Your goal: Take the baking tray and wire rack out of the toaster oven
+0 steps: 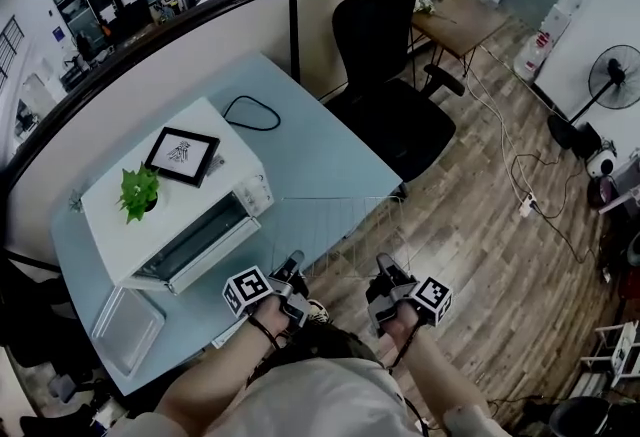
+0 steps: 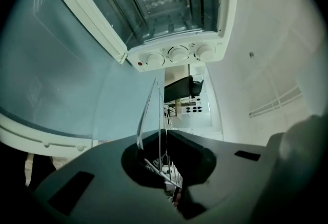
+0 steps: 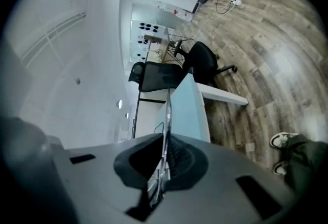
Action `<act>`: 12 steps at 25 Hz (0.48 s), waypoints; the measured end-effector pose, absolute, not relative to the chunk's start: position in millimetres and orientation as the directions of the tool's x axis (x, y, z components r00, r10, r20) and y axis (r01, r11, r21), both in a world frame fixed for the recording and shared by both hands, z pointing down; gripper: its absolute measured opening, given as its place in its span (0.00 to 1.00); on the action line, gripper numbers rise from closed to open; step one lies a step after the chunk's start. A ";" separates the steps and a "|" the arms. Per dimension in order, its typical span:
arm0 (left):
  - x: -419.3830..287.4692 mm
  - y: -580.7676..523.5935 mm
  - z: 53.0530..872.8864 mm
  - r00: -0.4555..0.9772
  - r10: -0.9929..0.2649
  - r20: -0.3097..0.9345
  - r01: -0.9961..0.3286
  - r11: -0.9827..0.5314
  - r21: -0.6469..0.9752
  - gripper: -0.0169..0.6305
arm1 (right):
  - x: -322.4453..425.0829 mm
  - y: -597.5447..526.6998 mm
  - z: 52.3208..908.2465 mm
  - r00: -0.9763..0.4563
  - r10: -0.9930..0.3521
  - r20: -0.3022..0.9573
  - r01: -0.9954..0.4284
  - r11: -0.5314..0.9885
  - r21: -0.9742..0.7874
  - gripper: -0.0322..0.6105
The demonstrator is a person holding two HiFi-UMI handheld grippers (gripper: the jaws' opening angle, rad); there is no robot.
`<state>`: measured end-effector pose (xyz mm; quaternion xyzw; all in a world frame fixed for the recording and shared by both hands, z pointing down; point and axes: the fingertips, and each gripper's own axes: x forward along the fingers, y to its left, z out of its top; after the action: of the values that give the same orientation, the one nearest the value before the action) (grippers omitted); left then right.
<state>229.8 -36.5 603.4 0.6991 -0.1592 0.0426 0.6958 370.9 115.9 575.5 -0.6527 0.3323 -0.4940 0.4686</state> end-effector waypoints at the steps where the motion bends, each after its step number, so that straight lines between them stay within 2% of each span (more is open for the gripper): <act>1: 233.9 -39.3 608.6 0.941 -0.162 0.296 -0.297 0.022 0.955 0.04 | 376.0 112.2 582.1 0.292 -0.896 0.334 0.025 -0.342 -0.939 0.06; 12: 279.9 -73.4 667.0 0.898 -0.177 0.403 -0.398 0.061 0.915 0.04 | 431.2 72.1 654.9 0.280 -0.846 0.453 0.003 -0.471 -0.882 0.06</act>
<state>279.9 -73.4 667.0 0.6807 -0.2114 0.0792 0.6969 431.2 72.1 654.9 -0.6857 0.3076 -0.5152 0.4120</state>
